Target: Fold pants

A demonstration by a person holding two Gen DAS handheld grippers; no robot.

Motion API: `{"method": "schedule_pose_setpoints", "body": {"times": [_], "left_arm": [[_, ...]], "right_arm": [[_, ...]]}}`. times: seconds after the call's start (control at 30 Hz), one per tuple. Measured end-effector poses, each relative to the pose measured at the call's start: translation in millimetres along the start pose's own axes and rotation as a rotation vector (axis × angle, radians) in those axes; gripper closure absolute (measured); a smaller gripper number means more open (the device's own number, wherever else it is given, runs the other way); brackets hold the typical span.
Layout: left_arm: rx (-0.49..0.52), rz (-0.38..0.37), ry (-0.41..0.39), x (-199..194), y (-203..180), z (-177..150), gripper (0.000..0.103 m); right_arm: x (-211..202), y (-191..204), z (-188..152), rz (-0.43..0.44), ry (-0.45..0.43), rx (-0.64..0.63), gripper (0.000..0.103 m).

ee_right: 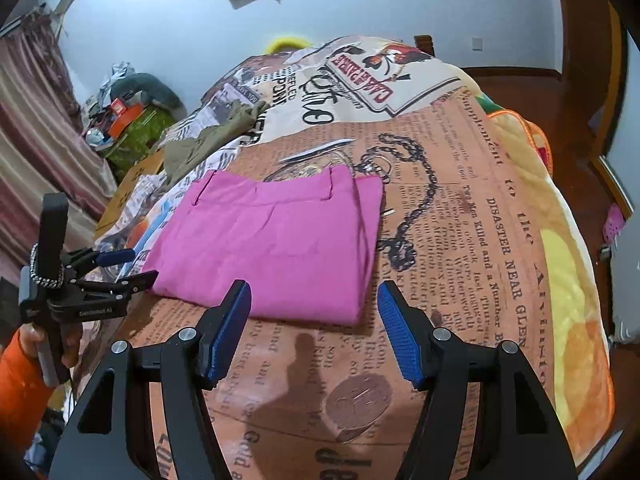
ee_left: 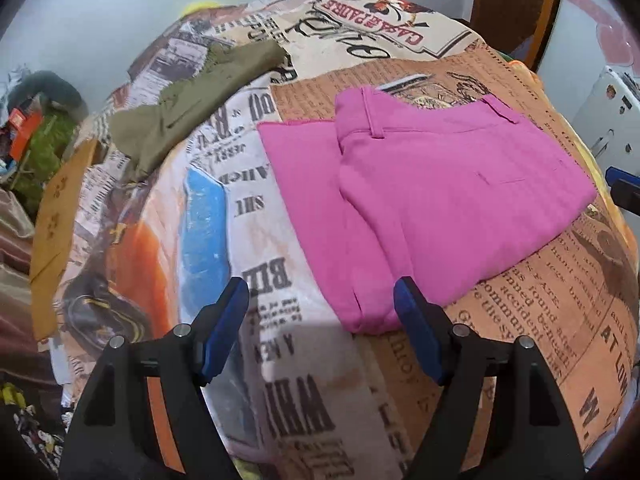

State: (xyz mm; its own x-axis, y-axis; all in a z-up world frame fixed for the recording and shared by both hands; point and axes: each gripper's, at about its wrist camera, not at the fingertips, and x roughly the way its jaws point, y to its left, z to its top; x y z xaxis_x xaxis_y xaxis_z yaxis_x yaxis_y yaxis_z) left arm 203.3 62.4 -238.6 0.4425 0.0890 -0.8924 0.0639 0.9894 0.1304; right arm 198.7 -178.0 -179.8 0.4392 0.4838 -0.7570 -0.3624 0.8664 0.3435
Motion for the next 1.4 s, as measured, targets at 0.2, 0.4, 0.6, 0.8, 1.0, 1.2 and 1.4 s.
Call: {"method": "schedule_pose_setpoints", "body": {"times": [0.2,0.4,0.6,0.8,1.0,1.2,1.4], "left_arm": [[-0.044,-0.067,-0.038,-16,9,4,0.033],[-0.051,-0.147,-0.006,-3,1,4,0.055],[-0.081,-0.096,-0.019,7,0,-1,0.085],[-0.081,-0.073,-0.031,7,4,-9,0.085],[-0.048,-0.036,-0.034,7,-1,-11,0.085],[-0.038,-0.040,-0.032,3,-1,-11,0.084],[-0.090,-0.034,-0.066,-16,16,1,0.072]], "right_arm": [[6,5,-1,-0.013,-0.004,-0.042,0.041],[26,1,-1,-0.009,0.018,-0.052,0.047],[43,1,-11,-0.005,0.084,-0.090,0.059],[42,2,-15,-0.022,0.095,-0.147,0.062],[42,-2,-20,-0.027,0.089,-0.135,0.062],[39,1,-18,-0.052,0.100,-0.137,0.062],[23,10,-7,-0.084,0.072,-0.173,0.060]]}}
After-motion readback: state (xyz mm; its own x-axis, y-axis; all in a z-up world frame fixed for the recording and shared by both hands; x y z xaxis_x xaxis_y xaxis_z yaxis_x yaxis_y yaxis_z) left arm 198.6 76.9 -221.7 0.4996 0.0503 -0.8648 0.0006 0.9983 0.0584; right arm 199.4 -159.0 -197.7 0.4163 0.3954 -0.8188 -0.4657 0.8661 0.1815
